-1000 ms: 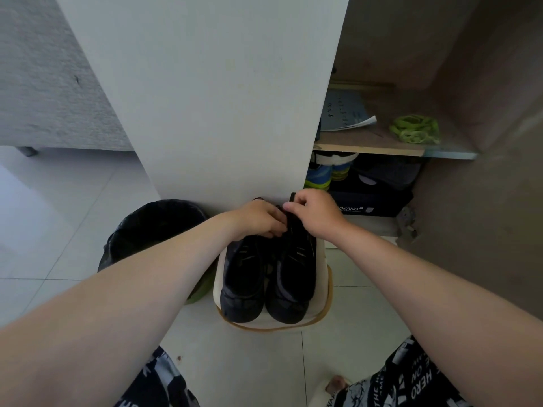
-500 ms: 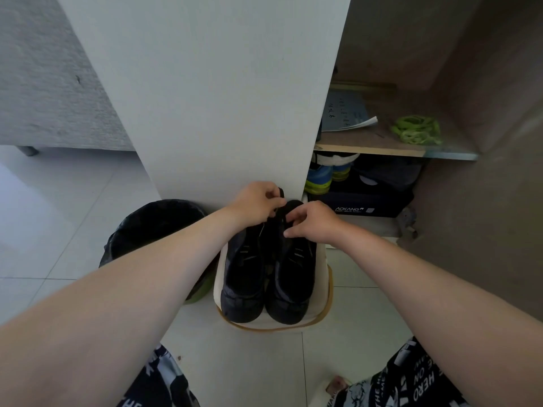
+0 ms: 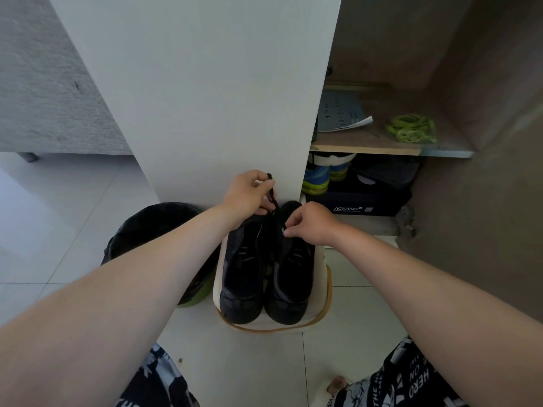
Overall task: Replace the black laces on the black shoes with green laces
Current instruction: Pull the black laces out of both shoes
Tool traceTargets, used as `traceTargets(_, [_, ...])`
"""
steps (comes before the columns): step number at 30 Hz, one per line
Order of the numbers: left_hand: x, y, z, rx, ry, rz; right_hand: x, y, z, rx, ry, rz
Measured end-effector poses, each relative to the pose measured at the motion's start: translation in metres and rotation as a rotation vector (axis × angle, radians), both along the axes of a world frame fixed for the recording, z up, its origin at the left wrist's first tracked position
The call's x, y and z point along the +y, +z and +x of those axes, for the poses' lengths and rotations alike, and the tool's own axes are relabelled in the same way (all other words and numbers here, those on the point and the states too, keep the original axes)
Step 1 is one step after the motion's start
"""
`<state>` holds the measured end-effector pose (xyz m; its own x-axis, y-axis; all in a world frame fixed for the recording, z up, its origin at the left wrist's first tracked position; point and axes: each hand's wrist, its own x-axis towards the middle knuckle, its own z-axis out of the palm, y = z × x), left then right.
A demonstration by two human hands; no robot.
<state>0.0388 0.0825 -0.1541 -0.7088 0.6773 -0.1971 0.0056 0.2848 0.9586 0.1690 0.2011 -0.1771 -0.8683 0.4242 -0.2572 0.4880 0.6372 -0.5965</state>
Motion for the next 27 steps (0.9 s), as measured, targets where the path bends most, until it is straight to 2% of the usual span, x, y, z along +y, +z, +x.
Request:
traceTargets(4, [-0.003, -0.016, 0.007, -0.116, -0.163, -0.231, -0.003, -0.002, -0.002, 0.022, 0.030, 0.086])
traceTargets(7, [-0.007, -0.023, 0.012, -0.068, -0.354, -0.366, -0.007, -0.002, -0.004, 0.049, 0.052, 0.145])
traceTargets(11, [-0.008, -0.026, 0.011, 0.049, -0.415, -0.377, -0.007, 0.000, -0.006, 0.170, -0.017, 0.164])
traceTargets(14, [-0.010, -0.030, 0.012, 0.131, -0.457, -0.350, -0.007, 0.001, -0.007, 0.284, -0.079, 0.092])
traceTargets(18, [-0.007, -0.035, 0.012, 0.170, -0.386, -0.284, -0.007, 0.003, -0.006, 0.353, -0.110, -0.022])
traceTargets(21, [-0.004, -0.037, 0.012, 0.141, -0.350, -0.293, -0.006, 0.003, -0.005, 0.296, -0.098, -0.084])
traceTargets(23, [-0.004, -0.035, 0.012, 0.098, -0.313, -0.296, -0.006, 0.002, -0.004, 0.165, -0.044, -0.101])
traceTargets(27, [-0.002, -0.026, 0.014, 0.043, -0.284, -0.300, -0.006, 0.005, -0.002, -0.026, 0.035, 0.084])
